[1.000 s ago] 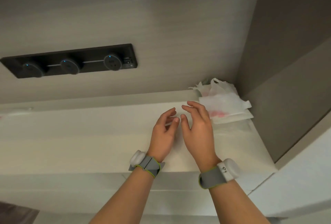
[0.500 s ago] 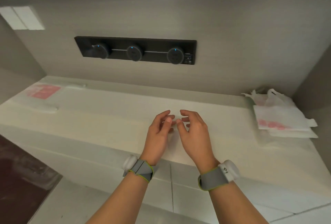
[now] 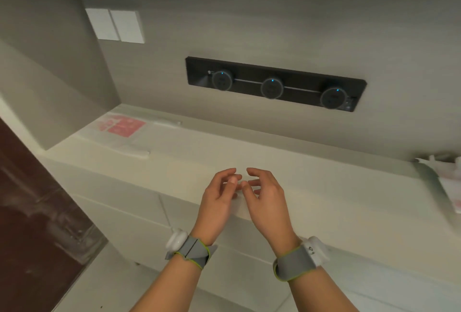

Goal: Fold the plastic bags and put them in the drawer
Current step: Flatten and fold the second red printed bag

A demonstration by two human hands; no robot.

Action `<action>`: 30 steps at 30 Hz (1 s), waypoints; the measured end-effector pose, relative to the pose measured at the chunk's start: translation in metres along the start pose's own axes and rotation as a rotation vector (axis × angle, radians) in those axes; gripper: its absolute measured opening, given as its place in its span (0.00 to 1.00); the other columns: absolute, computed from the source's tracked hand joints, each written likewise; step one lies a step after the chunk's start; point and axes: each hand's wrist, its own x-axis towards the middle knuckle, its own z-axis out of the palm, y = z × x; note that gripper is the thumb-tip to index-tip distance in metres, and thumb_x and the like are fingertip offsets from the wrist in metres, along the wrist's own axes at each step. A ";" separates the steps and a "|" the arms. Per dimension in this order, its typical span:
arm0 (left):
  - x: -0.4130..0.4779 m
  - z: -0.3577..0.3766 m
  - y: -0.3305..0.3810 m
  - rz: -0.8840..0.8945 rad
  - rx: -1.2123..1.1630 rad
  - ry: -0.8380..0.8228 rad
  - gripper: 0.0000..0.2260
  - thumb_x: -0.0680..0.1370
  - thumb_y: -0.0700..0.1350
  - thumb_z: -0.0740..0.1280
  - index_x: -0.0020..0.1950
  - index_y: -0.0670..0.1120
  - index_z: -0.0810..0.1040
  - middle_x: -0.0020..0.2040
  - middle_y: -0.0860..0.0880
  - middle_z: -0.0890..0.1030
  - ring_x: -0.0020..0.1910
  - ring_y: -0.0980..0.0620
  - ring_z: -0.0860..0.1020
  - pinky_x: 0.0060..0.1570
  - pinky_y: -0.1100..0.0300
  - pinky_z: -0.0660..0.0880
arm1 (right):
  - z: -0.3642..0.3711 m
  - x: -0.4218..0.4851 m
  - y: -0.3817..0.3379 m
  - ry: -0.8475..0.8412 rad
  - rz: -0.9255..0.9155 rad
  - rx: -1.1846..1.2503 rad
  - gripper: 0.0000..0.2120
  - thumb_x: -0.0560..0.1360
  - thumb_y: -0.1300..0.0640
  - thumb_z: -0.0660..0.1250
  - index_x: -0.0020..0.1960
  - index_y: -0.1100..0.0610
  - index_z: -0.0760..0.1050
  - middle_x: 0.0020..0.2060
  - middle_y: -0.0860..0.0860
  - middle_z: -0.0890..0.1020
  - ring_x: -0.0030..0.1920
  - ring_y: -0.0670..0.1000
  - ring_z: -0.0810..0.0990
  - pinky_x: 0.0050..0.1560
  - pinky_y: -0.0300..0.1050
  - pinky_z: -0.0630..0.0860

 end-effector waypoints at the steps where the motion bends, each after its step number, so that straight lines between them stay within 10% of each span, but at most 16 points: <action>1: 0.002 -0.015 -0.001 0.000 0.005 0.002 0.10 0.84 0.46 0.62 0.64 0.51 0.77 0.57 0.52 0.83 0.55 0.53 0.83 0.61 0.44 0.77 | 0.014 0.000 -0.008 -0.005 0.000 0.003 0.14 0.79 0.54 0.65 0.65 0.53 0.75 0.60 0.45 0.77 0.52 0.41 0.80 0.54 0.42 0.78; 30: 0.095 -0.247 -0.018 0.002 0.092 0.481 0.08 0.83 0.47 0.64 0.60 0.52 0.79 0.56 0.55 0.84 0.55 0.54 0.82 0.60 0.53 0.77 | 0.266 0.106 -0.094 -0.319 -0.325 -0.248 0.17 0.75 0.54 0.69 0.64 0.52 0.76 0.61 0.49 0.77 0.59 0.53 0.75 0.55 0.49 0.73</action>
